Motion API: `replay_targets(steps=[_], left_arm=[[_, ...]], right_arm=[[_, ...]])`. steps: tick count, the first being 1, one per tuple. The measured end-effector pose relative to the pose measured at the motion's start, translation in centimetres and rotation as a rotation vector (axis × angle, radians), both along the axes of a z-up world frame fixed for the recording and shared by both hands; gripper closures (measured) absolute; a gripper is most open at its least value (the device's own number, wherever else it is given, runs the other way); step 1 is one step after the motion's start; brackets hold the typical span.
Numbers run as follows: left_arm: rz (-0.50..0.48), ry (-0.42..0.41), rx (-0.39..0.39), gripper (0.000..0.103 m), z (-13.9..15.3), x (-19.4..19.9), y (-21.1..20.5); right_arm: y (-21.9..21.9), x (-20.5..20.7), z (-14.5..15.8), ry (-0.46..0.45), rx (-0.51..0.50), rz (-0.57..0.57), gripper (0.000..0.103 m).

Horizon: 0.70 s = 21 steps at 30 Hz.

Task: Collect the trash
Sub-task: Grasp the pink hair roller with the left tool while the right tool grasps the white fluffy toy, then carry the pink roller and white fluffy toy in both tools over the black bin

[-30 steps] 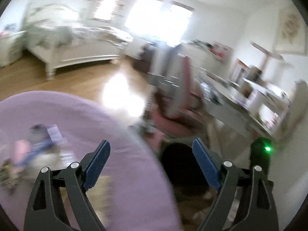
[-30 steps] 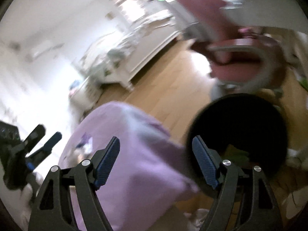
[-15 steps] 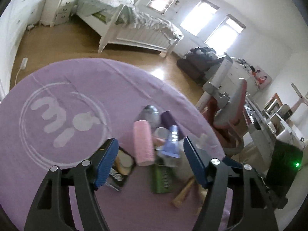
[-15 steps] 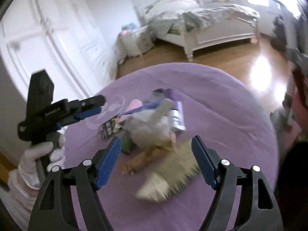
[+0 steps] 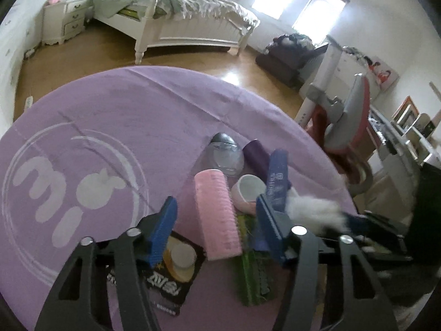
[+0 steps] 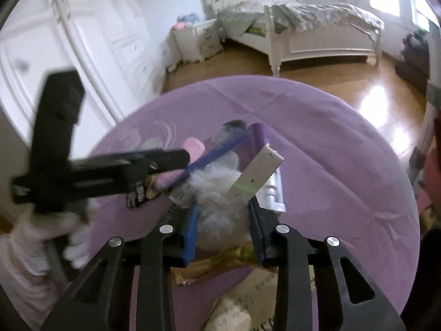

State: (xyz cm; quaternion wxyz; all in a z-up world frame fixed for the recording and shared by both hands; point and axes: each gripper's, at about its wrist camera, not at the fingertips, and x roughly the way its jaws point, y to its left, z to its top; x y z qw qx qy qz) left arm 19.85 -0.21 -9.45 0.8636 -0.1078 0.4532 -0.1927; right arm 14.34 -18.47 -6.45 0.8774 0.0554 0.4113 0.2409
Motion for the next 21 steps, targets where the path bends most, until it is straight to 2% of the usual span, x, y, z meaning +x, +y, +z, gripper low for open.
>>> replay_targets(steps=[2,4,5,9,11,16,21], left_arm=[[0.01,0.01,0.026,0.063,-0.5,0.5,-0.1],[0.014,-0.006,0.042,0.067,-0.6,0.7,0.0],[0.013,-0.008,0.039,0.072,-0.6,0.6,0.0],[0.04,-0.033,0.021,0.074,-0.3,-0.3,0.5],[0.056,-0.066,-0.017,0.074,0.7,-1.4,1.4],[0.063,-0.156,-0.098,0.074,4.7,-4.6,2.4],[0.024,-0.225,-0.146,0.074,8.4,-7.3,1.0]], right_arm=[[-1.6,-0.7,0.7,-0.001,0.052,-0.017,0.071],[-2.9,-1.7,1.3,-0.004,0.092,-0.032,0.071],[-3.4,-2.0,1.5,-0.007,0.109,-0.04,0.071],[-5.0,-3.1,2.3,-0.017,0.159,-0.06,0.071],[-5.8,-3.6,2.6,-0.018,0.189,-0.067,0.071],[-7.5,-5.0,4.0,-0.053,0.261,-0.087,0.071],[-10.7,-6.8,5.7,-0.108,0.33,-0.137,0.071]])
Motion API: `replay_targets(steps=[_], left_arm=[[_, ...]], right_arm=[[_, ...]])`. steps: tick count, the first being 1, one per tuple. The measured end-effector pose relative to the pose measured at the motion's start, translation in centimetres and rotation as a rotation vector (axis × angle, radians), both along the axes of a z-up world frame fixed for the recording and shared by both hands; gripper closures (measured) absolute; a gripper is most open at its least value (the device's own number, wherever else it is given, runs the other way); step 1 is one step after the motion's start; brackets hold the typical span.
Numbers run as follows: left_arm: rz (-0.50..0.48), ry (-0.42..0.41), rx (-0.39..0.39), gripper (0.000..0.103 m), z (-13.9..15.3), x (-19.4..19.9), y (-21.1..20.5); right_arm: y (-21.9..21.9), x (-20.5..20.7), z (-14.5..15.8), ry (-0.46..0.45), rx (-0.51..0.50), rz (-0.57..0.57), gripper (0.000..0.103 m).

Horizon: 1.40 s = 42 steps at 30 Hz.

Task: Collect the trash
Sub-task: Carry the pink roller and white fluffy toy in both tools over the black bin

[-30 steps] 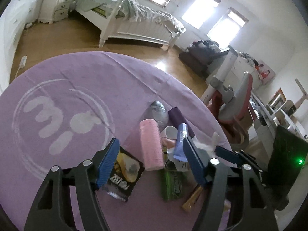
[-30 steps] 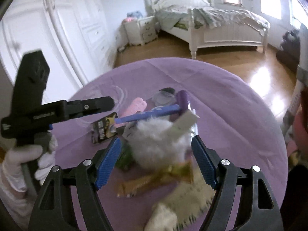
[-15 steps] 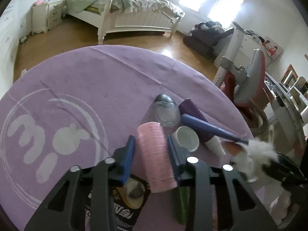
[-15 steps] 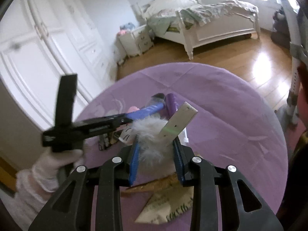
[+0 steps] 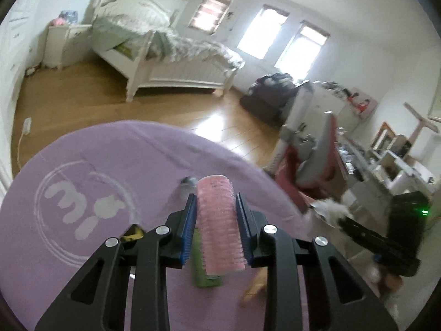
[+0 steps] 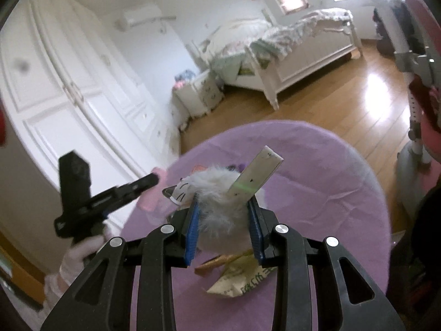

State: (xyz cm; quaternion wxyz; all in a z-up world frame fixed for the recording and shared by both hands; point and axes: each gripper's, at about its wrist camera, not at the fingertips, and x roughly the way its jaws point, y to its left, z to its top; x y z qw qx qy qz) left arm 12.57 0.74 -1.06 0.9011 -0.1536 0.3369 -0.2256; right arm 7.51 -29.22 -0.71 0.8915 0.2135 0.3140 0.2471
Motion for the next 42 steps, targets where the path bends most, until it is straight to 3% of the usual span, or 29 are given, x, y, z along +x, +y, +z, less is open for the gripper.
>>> replay_targets(steps=[6,10,17,24,42], left_arm=[[-0.119,-0.063,-0.024,0.074,2.5,-1.6,-6.3],[-0.216,-0.074,-0.031,0.074,2.6,-2.0,-11.8],[-0.381,-0.06,-0.048,0.074,1.3,-2.2,-22.0],[-0.492,-0.002,-0.061,0.074,-1.3,-2.2,-29.6],[-0.656,0.11,0.053,0.072,-7.2,-2.4,-40.7]], right_arm=[[-5.8,-2.6,0.9,-0.036,0.038,-0.11,0.071],[-10.8,-4.7,0.6,-0.04,0.057,-0.212,0.071],[-19.3,-8.2,-1.0,-0.031,0.064,-0.403,0.071],[-26.0,-11.0,-3.7,0.01,0.059,-0.562,0.071],[-32.0,-12.1,-9.2,0.135,0.114,-0.695,0.07]])
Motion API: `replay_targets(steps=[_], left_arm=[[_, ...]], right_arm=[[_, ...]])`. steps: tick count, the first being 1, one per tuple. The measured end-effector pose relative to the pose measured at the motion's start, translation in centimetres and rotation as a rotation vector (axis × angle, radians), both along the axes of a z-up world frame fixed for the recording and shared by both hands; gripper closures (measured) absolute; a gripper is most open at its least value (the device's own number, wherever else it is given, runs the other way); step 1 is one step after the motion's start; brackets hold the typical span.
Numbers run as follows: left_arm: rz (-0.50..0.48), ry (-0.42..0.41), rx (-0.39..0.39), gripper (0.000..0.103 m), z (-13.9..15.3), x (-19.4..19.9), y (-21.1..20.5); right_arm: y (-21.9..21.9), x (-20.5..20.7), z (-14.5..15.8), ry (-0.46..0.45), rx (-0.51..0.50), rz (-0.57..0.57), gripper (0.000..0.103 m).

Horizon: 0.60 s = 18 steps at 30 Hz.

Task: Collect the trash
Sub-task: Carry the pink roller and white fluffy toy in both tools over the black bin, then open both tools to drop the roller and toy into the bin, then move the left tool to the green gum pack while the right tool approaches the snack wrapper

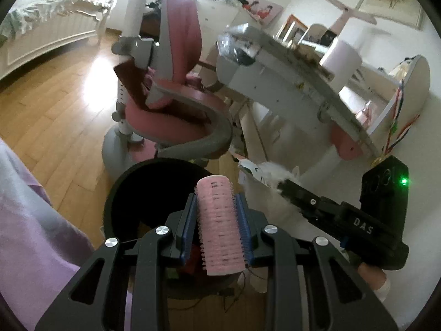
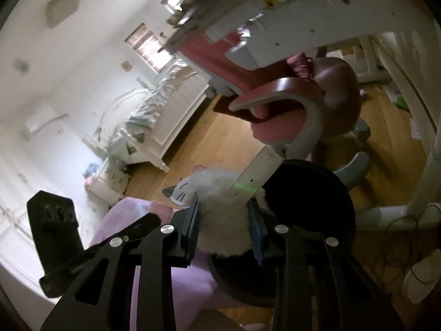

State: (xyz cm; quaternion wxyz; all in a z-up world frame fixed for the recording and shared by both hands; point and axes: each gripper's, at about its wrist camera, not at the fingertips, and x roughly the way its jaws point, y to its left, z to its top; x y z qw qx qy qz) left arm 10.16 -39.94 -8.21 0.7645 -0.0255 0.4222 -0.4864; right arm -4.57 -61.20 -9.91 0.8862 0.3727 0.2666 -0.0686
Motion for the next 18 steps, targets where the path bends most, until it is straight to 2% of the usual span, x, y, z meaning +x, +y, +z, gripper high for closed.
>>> replay_targets(steps=[1,3,4,5,6,8,12,18], left_arm=[[-0.001,-0.003,0.017,0.07,-0.1,0.0,-0.5],[-0.007,-0.007,0.036,0.056,-0.2,0.0,-1.3],[-0.003,-0.013,0.04,0.037,-0.2,0.0,-1.4],[0.005,-0.022,0.039,0.022,-0.1,-0.1,-1.4],[0.016,-0.041,0.027,0.02,0.2,-0.3,-1.2],[0.017,-0.066,0.026,0.02,0.5,-0.4,-0.7],[0.04,-0.058,0.025,0.02,1.0,-0.2,0.5],[0.119,-0.077,0.002,0.02,2.5,-0.1,4.9]], right_arm=[[-0.1,-0.1,-0.1,0.008,0.001,-0.005,0.067],[-0.6,-0.1,-0.7,0.023,0.011,-0.022,0.063],[-0.9,-0.3,-0.9,0.026,0.02,-0.027,0.057],[-0.8,-0.4,-0.9,0.026,0.023,-0.031,0.054],[-0.9,-0.5,-0.9,0.025,0.023,-0.039,0.048],[-0.9,-0.3,-0.8,0.023,0.019,-0.045,0.045],[-0.3,-0.1,-0.7,0.024,0.019,-0.032,0.044],[2.8,1.7,0.2,0.03,-0.001,0.043,0.044]])
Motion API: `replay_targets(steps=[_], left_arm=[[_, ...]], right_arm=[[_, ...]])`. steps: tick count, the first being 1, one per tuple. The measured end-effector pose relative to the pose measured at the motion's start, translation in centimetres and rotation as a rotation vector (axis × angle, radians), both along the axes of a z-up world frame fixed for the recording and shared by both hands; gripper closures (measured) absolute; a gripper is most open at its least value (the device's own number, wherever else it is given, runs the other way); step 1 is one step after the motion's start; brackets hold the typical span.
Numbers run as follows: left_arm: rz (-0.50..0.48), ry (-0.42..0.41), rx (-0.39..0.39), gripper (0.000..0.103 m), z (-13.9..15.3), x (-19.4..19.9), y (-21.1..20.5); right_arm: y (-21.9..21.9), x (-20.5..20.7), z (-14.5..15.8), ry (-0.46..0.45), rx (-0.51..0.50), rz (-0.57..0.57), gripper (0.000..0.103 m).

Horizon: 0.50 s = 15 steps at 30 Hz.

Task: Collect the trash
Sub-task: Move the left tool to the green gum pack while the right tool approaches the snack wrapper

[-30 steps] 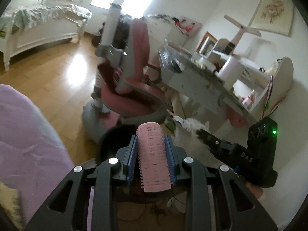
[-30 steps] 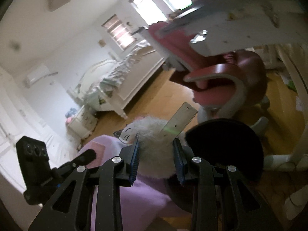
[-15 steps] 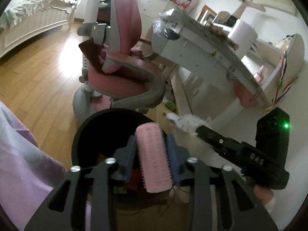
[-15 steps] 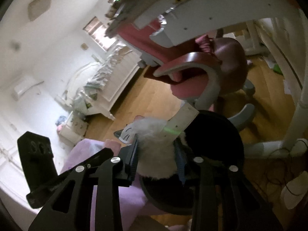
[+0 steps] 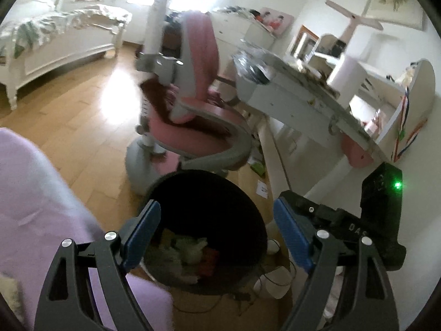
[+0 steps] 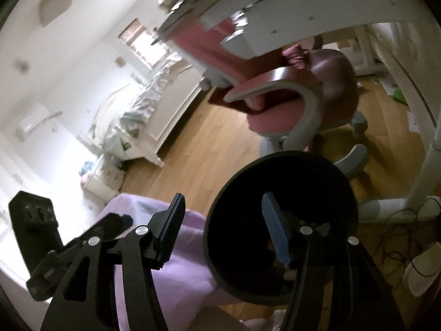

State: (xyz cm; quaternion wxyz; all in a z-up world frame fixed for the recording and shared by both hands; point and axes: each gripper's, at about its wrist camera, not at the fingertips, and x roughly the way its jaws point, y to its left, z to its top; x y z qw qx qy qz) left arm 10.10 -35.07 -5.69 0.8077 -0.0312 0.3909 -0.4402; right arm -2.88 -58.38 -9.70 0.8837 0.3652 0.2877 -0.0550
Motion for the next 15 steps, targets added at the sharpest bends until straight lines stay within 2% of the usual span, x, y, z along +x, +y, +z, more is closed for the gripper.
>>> replay_targets(steps=[5,9,14,15], left_arm=[[0.111,-0.025,-0.024,0.02,1.5,0.1,6.4],[0.261,-0.049,0.0,0.02,2.2,0.4,13.6],[0.476,-0.069,0.086,0.02,1.4,0.9,22.8],[0.526,-0.063,0.122,0.02,0.9,1.3,24.9]], right_arm=[[4.1,2.3,1.3,0.0,-0.026,0.096,0.044],[8.8,4.6,2.2,0.0,-0.052,0.217,0.044],[16.6,7.4,3.2,0.023,-0.091,0.422,0.044],[18.1,7.9,3.2,0.032,-0.096,0.463,0.044]])
